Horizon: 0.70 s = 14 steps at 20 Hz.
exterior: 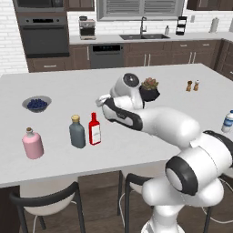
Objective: Move the plastic bottles in the middle to the plastics group, and the glass bottles in the middle to the glass group.
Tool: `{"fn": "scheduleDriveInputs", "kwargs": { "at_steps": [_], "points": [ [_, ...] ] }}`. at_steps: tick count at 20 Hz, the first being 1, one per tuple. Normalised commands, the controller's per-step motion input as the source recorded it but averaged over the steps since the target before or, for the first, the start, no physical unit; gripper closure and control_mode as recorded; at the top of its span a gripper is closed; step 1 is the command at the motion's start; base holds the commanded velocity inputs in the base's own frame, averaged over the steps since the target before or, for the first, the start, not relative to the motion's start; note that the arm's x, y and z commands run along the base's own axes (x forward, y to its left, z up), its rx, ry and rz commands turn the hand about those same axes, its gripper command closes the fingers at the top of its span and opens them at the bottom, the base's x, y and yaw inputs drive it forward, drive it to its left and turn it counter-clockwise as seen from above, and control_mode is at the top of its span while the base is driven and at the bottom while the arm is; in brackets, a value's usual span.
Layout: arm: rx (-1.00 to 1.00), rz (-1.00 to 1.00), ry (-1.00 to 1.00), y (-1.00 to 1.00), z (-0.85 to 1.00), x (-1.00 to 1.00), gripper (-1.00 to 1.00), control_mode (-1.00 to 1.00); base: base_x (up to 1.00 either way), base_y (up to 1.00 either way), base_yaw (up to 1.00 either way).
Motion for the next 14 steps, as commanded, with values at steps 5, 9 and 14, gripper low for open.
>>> {"fn": "scheduleDriveInputs", "kwargs": {
  "at_steps": [5, 9, 14],
  "points": [
    [0.01, -0.18, 0.03, -0.72, 0.0, -0.23, -1.0, -1.0, 0.0, 0.0, 0.0],
    [0.02, -0.21, 0.09, -0.86, 0.0, -0.12, -1.0, -1.0, 0.0, 0.0, 0.0],
    [0.05, -0.25, 0.19, -0.99, -0.01, 0.0, -1.0, -1.0, 0.0, 0.0, 0.0]
  ]
}}
